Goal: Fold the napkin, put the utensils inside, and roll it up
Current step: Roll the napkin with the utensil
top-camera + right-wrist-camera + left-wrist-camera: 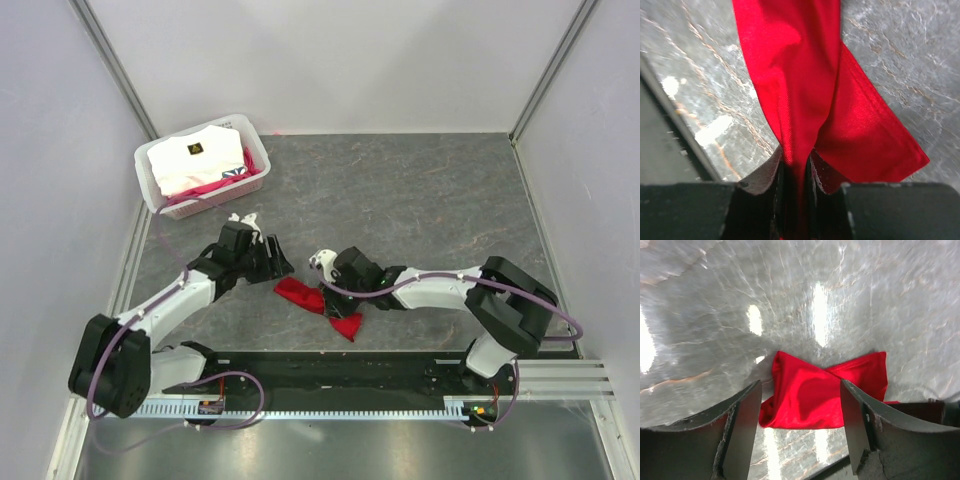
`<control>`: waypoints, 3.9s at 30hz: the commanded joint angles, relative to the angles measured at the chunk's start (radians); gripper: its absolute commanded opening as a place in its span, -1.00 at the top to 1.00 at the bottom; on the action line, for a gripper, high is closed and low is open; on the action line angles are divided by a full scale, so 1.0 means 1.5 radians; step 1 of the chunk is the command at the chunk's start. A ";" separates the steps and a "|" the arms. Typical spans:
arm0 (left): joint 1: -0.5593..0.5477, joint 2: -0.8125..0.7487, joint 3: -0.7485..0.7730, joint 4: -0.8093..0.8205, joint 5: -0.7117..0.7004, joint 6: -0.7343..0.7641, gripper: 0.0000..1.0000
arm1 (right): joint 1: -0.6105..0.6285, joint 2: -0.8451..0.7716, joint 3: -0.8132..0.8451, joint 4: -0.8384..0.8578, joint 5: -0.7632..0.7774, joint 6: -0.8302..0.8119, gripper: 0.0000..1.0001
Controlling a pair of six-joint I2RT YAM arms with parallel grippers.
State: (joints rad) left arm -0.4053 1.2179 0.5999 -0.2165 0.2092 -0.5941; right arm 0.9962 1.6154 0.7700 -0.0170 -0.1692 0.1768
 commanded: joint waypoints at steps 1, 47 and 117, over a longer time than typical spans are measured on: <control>0.003 -0.068 -0.052 0.017 -0.075 -0.015 -0.42 | -0.067 0.044 -0.030 0.031 -0.213 0.042 0.59; 0.021 0.151 -0.026 0.063 0.060 -0.003 0.96 | -0.143 -0.075 0.121 -0.158 -0.044 -0.111 -0.70; 0.200 -0.047 0.218 -0.171 0.186 0.142 -0.88 | -0.272 0.185 0.199 -0.249 0.231 0.227 0.01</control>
State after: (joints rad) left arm -0.1493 1.1881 0.8948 -0.4107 0.4557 -0.4881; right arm 0.6548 1.7813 1.0496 -0.2981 0.1379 0.5377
